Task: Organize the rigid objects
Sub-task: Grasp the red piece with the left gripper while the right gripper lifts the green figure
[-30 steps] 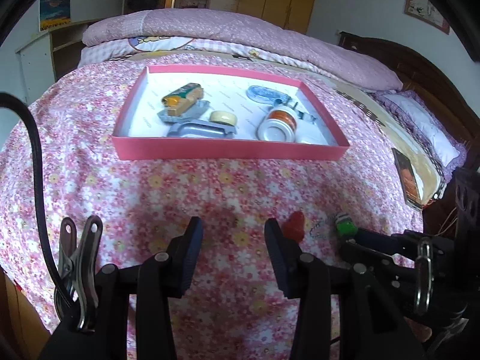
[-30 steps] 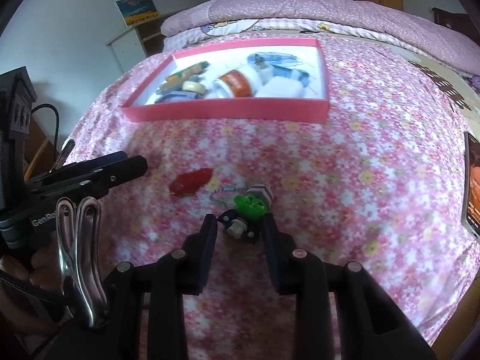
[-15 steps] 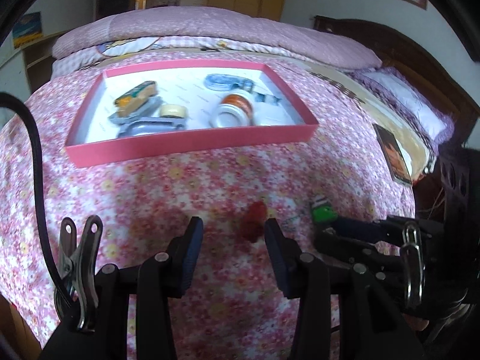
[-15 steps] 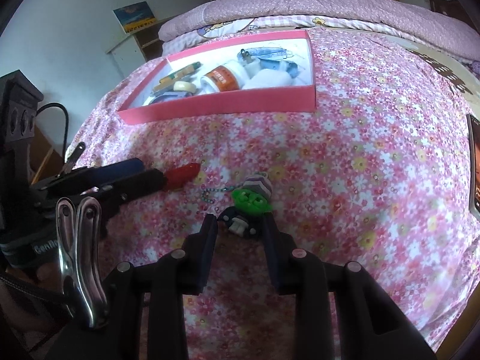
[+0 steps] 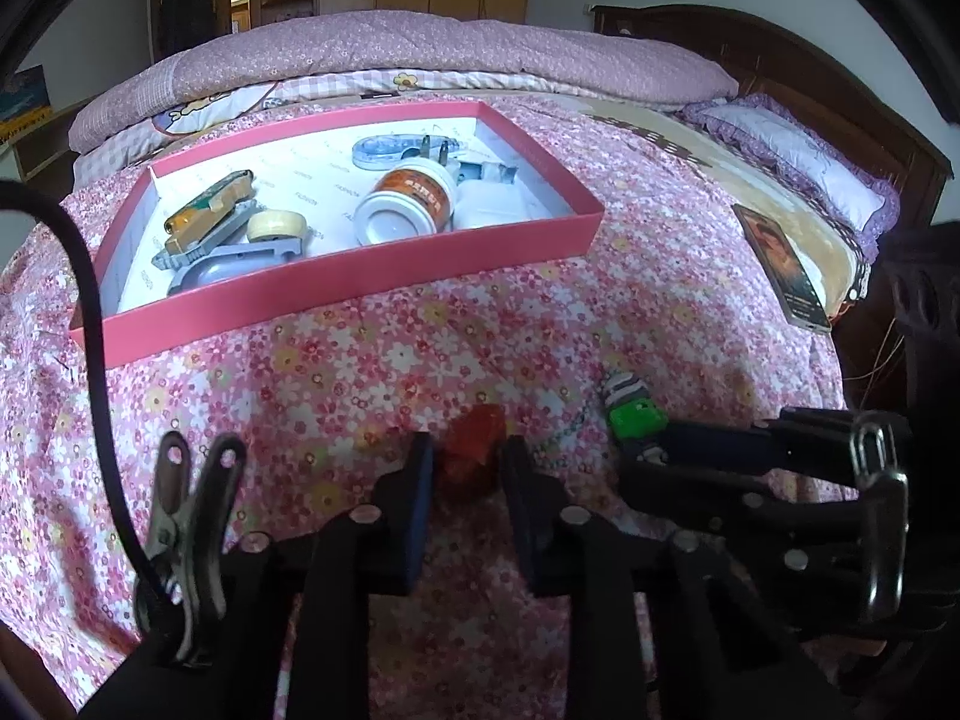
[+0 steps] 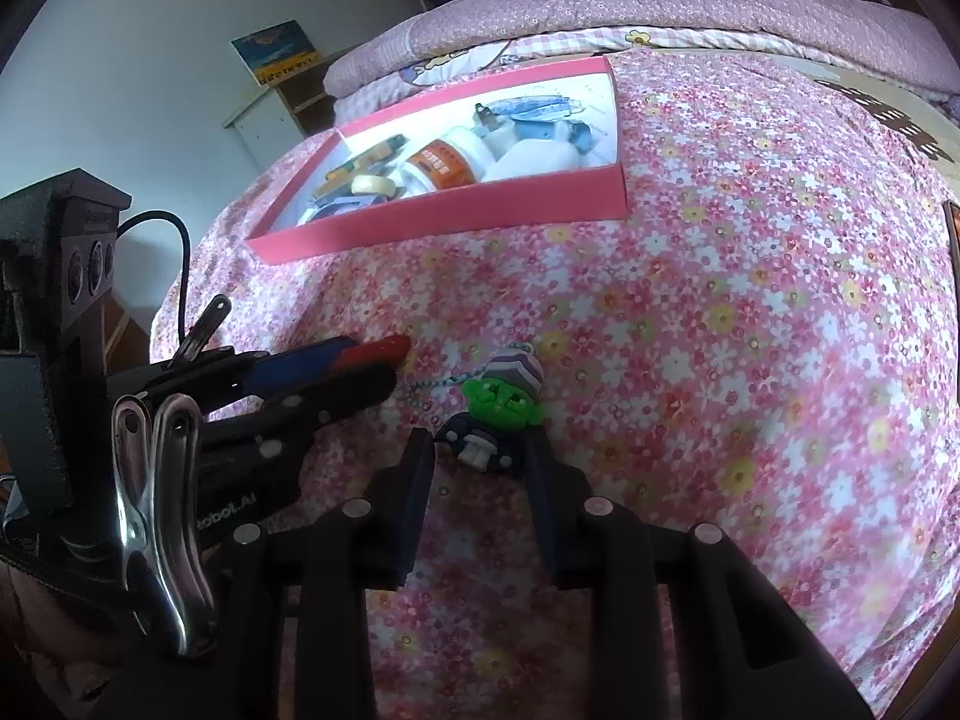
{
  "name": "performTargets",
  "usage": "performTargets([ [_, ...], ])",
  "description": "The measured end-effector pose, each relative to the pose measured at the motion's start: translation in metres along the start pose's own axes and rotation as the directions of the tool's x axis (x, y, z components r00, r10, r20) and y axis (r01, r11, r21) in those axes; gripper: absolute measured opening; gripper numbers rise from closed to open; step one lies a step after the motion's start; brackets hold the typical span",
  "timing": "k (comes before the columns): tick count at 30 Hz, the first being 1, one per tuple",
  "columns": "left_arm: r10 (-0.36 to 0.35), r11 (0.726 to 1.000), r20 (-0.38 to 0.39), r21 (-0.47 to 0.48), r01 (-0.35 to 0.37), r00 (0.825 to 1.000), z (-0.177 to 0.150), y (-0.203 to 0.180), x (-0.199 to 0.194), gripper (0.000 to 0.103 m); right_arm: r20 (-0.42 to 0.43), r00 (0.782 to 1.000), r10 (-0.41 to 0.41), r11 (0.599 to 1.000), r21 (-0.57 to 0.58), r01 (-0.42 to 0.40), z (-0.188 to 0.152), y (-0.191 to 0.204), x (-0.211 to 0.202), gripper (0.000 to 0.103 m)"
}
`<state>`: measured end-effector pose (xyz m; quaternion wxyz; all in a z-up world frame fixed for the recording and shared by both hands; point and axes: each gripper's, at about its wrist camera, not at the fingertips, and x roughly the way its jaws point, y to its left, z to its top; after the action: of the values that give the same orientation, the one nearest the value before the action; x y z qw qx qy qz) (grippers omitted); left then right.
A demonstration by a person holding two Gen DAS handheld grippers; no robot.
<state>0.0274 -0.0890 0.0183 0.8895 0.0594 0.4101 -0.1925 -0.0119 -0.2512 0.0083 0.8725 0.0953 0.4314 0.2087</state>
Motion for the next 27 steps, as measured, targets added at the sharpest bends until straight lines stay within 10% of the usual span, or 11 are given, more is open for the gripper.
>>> performTargets([
  [27, 0.034, 0.992, 0.089, -0.123, -0.023, 0.995, 0.015, 0.046, -0.034, 0.022, 0.051, 0.999, 0.000, 1.000, -0.022, 0.001, 0.008, 0.009, -0.006, 0.023],
])
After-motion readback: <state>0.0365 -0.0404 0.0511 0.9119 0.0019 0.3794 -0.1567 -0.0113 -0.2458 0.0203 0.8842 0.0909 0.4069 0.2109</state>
